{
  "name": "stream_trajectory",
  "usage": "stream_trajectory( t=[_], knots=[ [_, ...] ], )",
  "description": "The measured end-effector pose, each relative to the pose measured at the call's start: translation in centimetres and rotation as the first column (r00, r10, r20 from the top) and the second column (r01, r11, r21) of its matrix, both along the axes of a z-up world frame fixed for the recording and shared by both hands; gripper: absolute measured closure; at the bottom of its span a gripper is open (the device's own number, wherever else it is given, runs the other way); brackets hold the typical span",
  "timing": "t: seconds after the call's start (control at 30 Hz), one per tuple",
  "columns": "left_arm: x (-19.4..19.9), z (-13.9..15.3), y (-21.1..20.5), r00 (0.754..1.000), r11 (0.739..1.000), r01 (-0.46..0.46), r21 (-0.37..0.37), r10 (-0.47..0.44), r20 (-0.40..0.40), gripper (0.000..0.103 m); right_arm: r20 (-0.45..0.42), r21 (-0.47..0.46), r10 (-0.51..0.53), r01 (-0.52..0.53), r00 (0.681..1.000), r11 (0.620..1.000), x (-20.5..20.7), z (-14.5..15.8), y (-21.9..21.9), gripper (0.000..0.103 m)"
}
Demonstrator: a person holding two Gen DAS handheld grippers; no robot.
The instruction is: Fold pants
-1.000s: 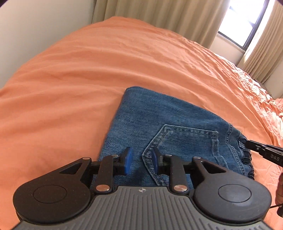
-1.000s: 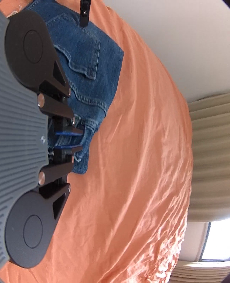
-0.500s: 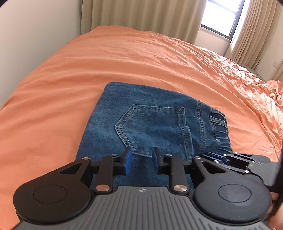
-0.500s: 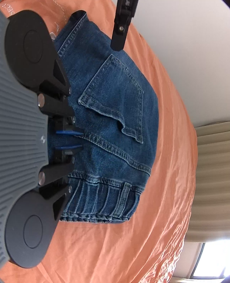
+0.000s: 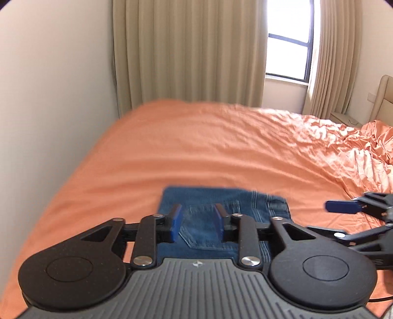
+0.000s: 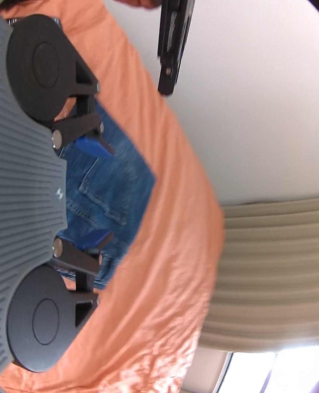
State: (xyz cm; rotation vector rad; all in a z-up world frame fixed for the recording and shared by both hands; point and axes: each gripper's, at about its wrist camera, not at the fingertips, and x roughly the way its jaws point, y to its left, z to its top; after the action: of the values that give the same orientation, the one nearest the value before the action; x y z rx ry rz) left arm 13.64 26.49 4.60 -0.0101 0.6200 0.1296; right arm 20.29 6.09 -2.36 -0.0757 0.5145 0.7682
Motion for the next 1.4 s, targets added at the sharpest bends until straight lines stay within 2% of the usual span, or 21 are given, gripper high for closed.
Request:
stream_trajectory(
  t=[0.03,0.13,0.2,0.3,0.37,0.43,0.53,0.7,0.83,0.93,1.03,1.13,1.4],
  knots=[
    [-0.9,1.0,-0.6,0.999,1.0,0.009,0.02,-0.009,0.032,0.034,0.022,0.025,0.01,-0.011,1.0,1.0,-1.2,1.0,-0.7,0.021],
    [-3.6,2.9,-2.5,0.993,0.996,0.037,0.076,-0.045,0.106,0.016,0.07,0.069,-0.005,0.0,0.998,0.998,-4.4,3.2,-2.6,0.022],
    [-5.2,3.7,-3.9,0.99,0.991,0.014,0.13,-0.032,0.139,0.007,0.103,0.091,-0.038,0.029,0.994,0.995,-6.8,3.9,-3.8,0.022],
    [-7.3,4.2,-5.6,0.984,0.984,-0.027,0.176,-0.005,0.179,0.007,0.156,0.132,-0.093,0.073,0.983,0.989,-10.3,4.1,-5.6,0.021],
    [-8.6,4.2,-6.1,0.981,0.986,-0.01,0.168,-0.023,0.193,0.007,0.201,0.153,-0.145,0.115,0.969,0.982,-12.4,3.9,-6.6,0.021],
    [-9.9,4.0,-6.4,0.978,0.987,0.018,0.157,-0.05,0.202,0.007,0.229,0.133,-0.194,0.167,0.954,0.977,-13.9,3.7,-6.7,0.021],
    [-11.6,3.5,-6.7,0.973,0.991,-0.017,0.132,-0.014,0.232,0.007,0.227,0.103,-0.226,0.208,0.947,0.973,-15.0,3.2,-6.6,0.021],
    [-12.1,1.2,-7.6,0.973,0.989,-0.099,0.11,0.073,0.219,0.007,0.142,0.041,-0.295,0.292,0.945,0.955,-14.6,1.5,-5.7,0.021],
    [-11.9,-1.5,-8.3,0.984,0.99,-0.109,0.093,0.094,0.15,0.007,0.033,0.048,-0.328,0.327,0.944,0.944,-13.1,-0.9,-5.1,0.021],
    [-11.0,-3.8,-8.7,0.992,0.991,-0.112,0.079,0.106,0.074,0.007,-0.018,0.011,-0.35,0.35,0.937,0.937,-12.0,-3.0,-4.3,0.022],
    [-10.3,-5.6,-9.1,0.994,0.991,-0.105,0.087,0.105,0.011,0.007,-0.048,-0.013,-0.36,0.36,0.932,0.933,-11.3,-5.0,-3.4,0.022],
    [-10.0,-6.7,-9.2,0.993,0.989,-0.113,0.097,0.115,-0.018,0.007,-0.075,-0.03,-0.366,0.364,0.928,0.931,-11.0,-6.4,-2.9,0.022],
    [-10.2,-7.1,-9.2,0.993,0.99,-0.107,0.094,0.111,-0.041,0.007,-0.089,-0.039,-0.369,0.367,0.925,0.929,-10.5,-7.0,-2.8,0.022]
  ],
)
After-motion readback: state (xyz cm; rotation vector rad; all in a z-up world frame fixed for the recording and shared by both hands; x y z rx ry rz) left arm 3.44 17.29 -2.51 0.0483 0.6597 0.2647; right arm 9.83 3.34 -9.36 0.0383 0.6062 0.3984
